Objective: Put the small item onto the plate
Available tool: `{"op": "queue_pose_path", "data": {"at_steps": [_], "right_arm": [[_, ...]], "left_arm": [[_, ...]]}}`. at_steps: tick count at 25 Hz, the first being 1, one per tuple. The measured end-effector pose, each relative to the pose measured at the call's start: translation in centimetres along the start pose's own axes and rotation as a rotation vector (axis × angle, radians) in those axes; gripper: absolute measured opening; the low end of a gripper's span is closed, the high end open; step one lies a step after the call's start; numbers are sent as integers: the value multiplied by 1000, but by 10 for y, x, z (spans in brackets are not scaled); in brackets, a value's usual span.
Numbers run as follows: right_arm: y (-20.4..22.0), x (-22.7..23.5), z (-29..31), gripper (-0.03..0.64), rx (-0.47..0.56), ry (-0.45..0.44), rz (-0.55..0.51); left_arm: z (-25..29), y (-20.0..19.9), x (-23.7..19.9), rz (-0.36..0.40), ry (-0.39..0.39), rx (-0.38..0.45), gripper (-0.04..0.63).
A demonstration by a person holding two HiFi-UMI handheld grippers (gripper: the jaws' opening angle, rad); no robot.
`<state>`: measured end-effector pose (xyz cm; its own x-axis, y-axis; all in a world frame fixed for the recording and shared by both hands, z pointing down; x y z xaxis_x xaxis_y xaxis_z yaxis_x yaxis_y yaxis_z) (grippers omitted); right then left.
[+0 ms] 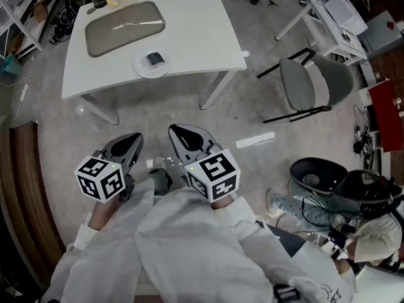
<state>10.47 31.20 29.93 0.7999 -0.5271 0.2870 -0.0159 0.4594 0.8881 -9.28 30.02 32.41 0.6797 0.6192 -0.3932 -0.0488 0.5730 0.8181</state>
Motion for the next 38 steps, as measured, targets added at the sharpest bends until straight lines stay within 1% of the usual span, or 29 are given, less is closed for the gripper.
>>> {"op": "queue_pose_path", "data": {"at_steps": [5, 8, 13, 17, 22, 32, 38], "right_arm": [[-22, 6, 33, 17, 20, 23, 6], [-28, 7, 49, 17, 24, 44, 22], [-33, 2, 65, 17, 29, 58, 35], [-32, 5, 68, 17, 11, 70, 46], [-33, 8, 80, 17, -11, 50, 51], [-51, 38, 118, 17, -18, 29, 47], [-74, 69, 144, 17, -22, 15, 40]], "left_arm": [[12, -29, -35, 18, 23, -3, 15], [16, -37, -51, 22, 44, -12, 15], [20, -36, -63, 11, 67, -41, 15], [24, -35, -70, -9, 74, -52, 15], [30, -37, -79, -36, 97, -63, 15], [54, -57, -107, -43, 63, -63, 15], [80, -82, -127, -54, 44, -57, 15]]}}
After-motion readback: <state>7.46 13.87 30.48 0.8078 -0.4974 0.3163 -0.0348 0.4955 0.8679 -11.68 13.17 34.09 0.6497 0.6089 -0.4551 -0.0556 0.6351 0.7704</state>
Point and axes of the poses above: the fingertips, and each gripper's own axes: z forward along the fingers, x to its right, y out of its underside, the point moved 9 cm from there along -z, backward along the fingers, and after that the axes turned 4 degrees about z, right-handed, at the moved point
